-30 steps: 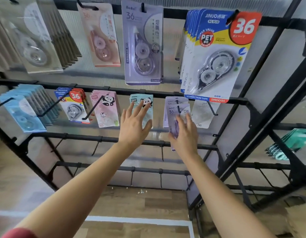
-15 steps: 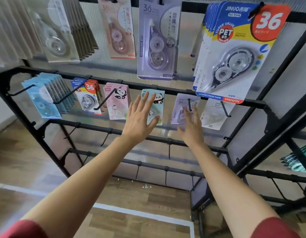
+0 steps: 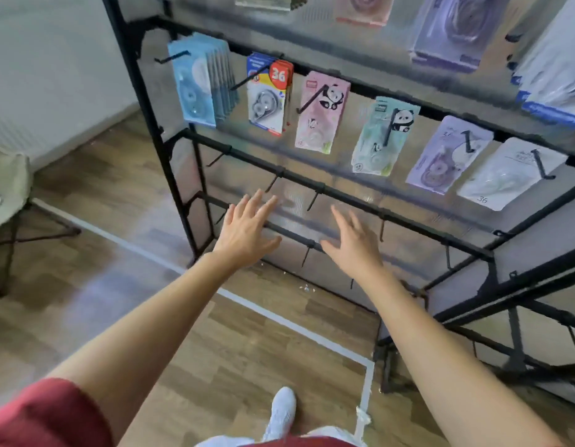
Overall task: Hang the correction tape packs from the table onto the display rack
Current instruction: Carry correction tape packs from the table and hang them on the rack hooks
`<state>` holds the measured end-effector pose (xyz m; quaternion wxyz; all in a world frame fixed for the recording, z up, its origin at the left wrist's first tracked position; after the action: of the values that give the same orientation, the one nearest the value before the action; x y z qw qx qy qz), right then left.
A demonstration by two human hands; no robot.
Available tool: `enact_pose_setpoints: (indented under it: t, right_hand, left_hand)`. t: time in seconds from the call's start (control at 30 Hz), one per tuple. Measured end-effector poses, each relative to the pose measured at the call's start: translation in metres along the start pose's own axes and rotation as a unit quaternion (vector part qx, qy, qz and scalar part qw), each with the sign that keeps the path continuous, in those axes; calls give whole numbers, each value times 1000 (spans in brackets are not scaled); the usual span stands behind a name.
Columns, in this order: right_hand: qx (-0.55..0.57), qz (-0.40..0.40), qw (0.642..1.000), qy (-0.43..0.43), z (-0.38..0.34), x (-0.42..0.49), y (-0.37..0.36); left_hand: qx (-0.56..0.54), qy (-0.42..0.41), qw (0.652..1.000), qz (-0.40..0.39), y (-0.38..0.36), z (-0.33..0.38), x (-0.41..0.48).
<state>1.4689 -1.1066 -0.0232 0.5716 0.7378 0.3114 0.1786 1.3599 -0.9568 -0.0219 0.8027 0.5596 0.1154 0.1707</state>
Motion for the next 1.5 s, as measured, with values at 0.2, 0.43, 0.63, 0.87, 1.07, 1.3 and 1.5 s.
enact_pose_setpoints:
  t: [0.2, 0.43, 0.63, 0.87, 1.07, 1.3, 1.5]
  right_hand:
    - [25, -94, 992, 80, -134, -43, -76]
    - [9, -175, 961, 212, -326, -117, -167]
    - [-6, -229, 908, 351, -491, -188, -225]
    - [-31, -269, 839, 471, -647, -262, -278]
    - [-46, -295, 795, 528, -779, -299, -322]
    - [-37, -289, 774, 562, -937, -308, -344]
    - [-34, -311, 760, 570, -1053, -314, -373]
  left_hand:
    - [-19, 134, 991, -10, 9, -136, -128]
    - [-37, 324, 945, 32, 46, -289, -328]
    - [-50, 477, 871, 105, 90, -389, -502]
    - [-89, 593, 782, 172, 113, -460, -640]
    - [-90, 652, 732, 176, 141, -539, -717]
    - [-93, 688, 687, 215, 203, -643, -785]
    - [-88, 691, 676, 242, 243, -739, -820]
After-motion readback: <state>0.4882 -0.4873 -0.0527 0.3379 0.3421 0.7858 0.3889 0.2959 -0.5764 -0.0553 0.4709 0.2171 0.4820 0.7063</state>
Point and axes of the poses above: each hand's wrist, its own x-axis towards the middle knuckle, its own y-axis out of the back of the hand, z = x × y, the point moved 10 cm from there along x, towards the middle knuckle, and after that the axes turned 2 degrees about -z, right-handed, at the moved point
